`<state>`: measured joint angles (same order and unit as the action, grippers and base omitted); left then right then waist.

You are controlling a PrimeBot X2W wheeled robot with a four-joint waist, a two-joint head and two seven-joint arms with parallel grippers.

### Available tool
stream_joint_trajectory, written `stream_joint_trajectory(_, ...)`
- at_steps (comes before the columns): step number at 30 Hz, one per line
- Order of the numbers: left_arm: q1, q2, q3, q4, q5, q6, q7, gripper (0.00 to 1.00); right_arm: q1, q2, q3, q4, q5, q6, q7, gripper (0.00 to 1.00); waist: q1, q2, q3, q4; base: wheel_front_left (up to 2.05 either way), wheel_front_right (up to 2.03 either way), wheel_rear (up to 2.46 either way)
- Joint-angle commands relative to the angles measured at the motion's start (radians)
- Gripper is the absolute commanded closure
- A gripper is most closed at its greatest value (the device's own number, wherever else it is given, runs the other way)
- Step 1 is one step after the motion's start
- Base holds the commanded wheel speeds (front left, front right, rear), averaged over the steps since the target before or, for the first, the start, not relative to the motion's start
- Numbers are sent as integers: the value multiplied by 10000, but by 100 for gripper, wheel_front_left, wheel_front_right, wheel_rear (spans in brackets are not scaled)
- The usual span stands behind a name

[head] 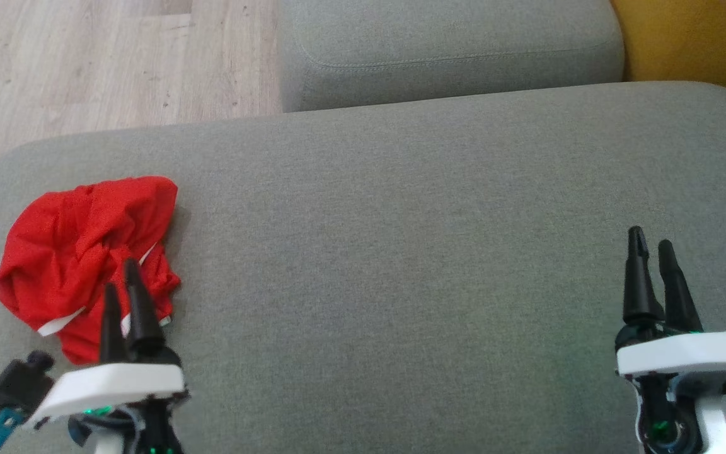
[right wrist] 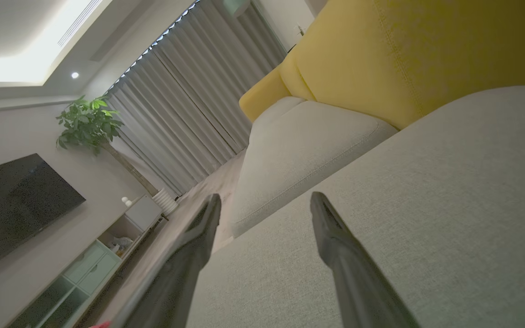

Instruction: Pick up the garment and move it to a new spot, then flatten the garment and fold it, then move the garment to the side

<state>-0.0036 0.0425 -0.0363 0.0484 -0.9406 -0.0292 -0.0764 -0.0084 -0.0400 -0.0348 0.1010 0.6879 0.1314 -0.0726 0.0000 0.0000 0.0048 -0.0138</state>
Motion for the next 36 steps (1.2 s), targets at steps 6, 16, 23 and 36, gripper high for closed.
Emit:
stream_joint_trajectory(6,-443,54,-429,-442,1765,-2,-245,0,-404,-71,441,-664,-1455,-4,-275,0,0,0,16,-37,0,0,0)
stream_joint_trajectory(16,-377,77,-1130,-514,3510,91,-509,0,-280,-76,734,-772,-2873,-5,-541,0,0,0,-11,-102,0,0,0)
stream_joint_trajectory(23,-362,304,-1735,-180,4744,329,-714,0,-223,-80,930,-736,-3966,-5,-747,0,0,0,-49,-177,0,0,0)
stream_joint_trajectory(36,-454,432,-2324,479,6174,846,-1125,0,-158,-88,1109,-385,-6286,-6,-1160,0,0,0,-96,-206,0,0,0)
